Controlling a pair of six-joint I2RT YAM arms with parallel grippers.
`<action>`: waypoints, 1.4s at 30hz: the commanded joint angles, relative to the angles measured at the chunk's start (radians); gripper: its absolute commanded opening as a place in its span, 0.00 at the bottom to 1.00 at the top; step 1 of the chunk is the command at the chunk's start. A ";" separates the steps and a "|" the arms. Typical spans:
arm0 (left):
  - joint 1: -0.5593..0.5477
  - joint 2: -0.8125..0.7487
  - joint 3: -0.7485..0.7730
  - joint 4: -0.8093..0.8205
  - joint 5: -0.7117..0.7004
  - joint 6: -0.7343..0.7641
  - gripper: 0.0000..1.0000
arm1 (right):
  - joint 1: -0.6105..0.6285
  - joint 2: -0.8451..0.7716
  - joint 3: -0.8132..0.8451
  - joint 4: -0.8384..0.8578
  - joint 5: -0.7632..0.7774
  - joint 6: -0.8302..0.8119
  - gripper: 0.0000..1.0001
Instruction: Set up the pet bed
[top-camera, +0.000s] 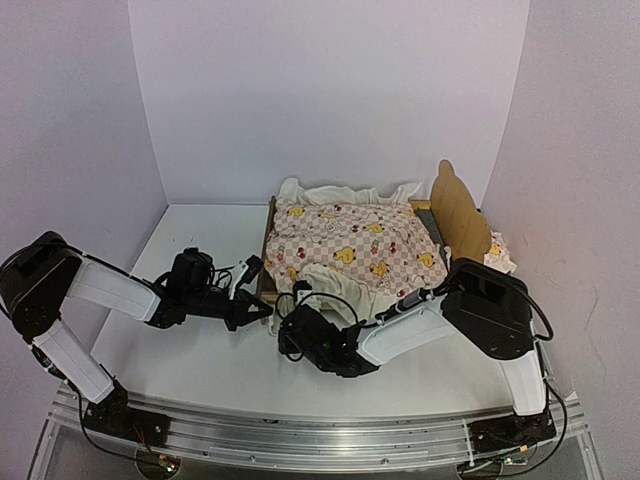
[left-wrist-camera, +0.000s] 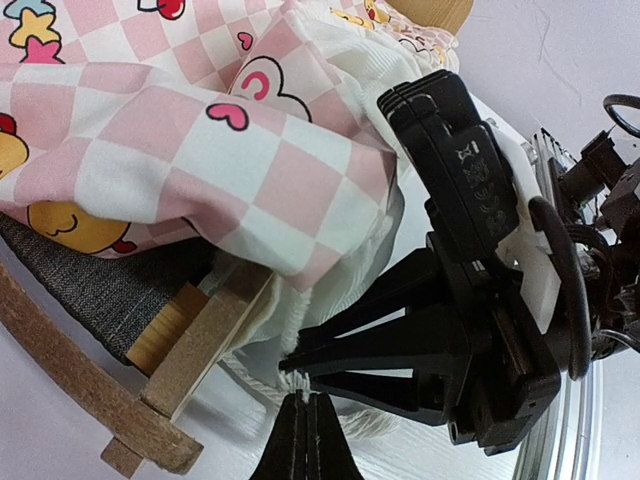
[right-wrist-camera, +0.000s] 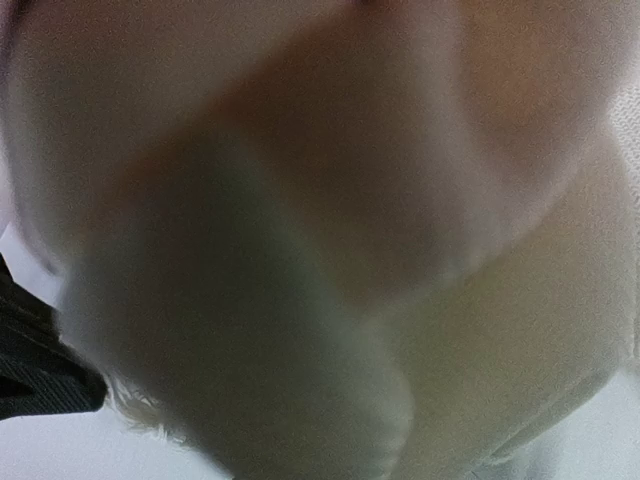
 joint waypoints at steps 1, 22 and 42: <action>0.003 -0.027 -0.009 0.045 -0.002 -0.009 0.00 | -0.016 0.016 0.025 0.011 -0.017 0.018 0.03; -0.046 0.153 0.075 0.123 0.130 -0.118 0.00 | -0.046 -0.235 -0.181 0.083 -0.388 -0.163 0.00; -0.032 0.383 0.146 0.320 0.349 -0.203 0.00 | -0.122 -0.246 -0.235 0.128 -0.608 -0.179 0.15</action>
